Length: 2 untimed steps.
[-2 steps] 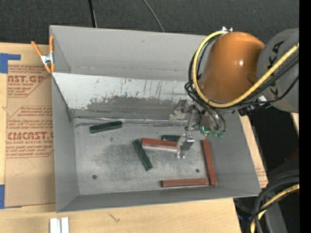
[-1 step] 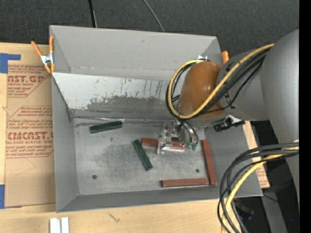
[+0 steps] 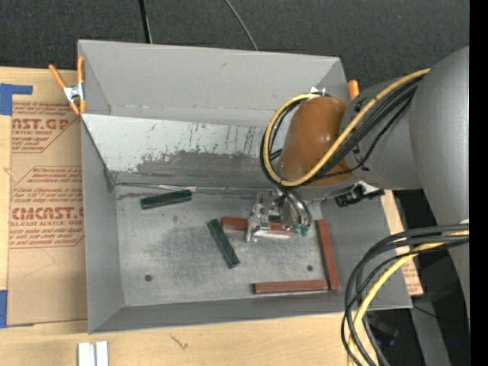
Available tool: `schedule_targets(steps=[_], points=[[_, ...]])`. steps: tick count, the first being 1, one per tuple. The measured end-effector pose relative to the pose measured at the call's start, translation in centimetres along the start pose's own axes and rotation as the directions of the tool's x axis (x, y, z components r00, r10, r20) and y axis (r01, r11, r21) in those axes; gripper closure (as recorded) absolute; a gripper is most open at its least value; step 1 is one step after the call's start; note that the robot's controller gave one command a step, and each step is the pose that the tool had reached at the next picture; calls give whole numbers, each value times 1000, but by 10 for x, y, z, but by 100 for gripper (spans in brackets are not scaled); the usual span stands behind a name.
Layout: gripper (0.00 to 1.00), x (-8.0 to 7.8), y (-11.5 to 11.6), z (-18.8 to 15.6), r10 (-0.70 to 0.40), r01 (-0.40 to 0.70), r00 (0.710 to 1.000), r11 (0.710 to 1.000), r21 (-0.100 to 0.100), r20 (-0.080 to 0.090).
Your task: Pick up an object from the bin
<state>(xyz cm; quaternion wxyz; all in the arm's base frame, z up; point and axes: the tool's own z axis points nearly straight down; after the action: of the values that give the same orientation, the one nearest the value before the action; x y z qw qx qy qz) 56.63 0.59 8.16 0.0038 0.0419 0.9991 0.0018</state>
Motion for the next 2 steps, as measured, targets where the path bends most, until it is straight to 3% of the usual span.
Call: schedule_targets(steps=[1, 2], points=[[100, 15, 31, -149, 9, -9, 1000, 1000, 2, -3], [100, 16, 31, -148, 9, -9, 1000, 1000, 3, -5]])
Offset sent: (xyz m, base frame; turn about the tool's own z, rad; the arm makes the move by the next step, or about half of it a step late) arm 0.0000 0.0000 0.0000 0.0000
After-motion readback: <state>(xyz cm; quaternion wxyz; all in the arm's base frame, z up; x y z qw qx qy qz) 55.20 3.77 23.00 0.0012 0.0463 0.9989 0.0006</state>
